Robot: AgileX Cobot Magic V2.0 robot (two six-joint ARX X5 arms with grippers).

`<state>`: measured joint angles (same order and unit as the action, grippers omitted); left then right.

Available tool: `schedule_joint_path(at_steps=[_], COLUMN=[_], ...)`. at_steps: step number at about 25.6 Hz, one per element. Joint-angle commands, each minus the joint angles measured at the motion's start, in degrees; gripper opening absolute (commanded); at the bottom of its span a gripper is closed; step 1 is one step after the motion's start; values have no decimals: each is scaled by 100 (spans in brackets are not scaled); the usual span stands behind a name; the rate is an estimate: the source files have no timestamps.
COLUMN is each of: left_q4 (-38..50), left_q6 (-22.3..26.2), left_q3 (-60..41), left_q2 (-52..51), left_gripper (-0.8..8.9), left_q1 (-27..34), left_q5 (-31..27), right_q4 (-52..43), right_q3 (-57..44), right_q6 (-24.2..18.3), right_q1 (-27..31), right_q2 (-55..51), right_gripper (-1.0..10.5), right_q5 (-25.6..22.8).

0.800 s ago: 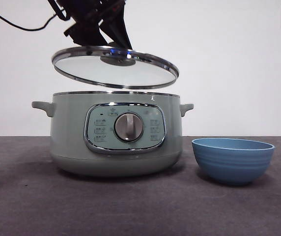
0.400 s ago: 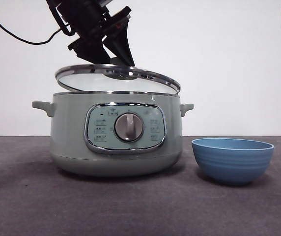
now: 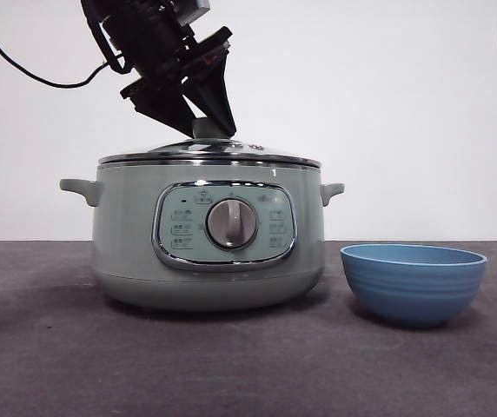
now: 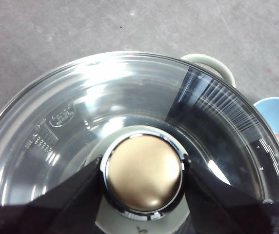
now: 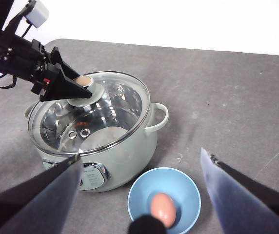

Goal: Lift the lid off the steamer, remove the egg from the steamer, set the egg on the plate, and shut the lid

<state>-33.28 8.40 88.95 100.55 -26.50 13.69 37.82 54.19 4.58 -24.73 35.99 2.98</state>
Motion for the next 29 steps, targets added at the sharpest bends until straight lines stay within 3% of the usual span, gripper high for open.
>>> schedule_joint_path(at_steps=[1, 6, 11, 12, 22, 29], left_q4=[-4, -234, -273, -278, -376, -1344], left_q6=[-83, -96, -131, -129, -175, -291], left_q3=[57, 57, 57, 57, 223, 404], left_q2=[94, 94, 94, 92, -422, -1281], left_gripper=[-8, 31, 482, 509, 507, 501], left_q1=[-13, -15, -13, -9, 2, -4], left_q5=[-13, -7, -9, -11, -4, 254], right_q4=[-44, -44, -37, -28, 306, 616], right_q3=[-24, -24, -24, -24, -24, -24], right_q6=[28, 28, 31, 31, 31, 44], right_q1=[-9, -9, -9, -9, -9, -9], right_q2=[0, 0, 0, 0, 0, 2], right_gripper=[414, 414, 414, 414, 414, 413], right_q5=[-4, 4, 11, 11, 39, 778])
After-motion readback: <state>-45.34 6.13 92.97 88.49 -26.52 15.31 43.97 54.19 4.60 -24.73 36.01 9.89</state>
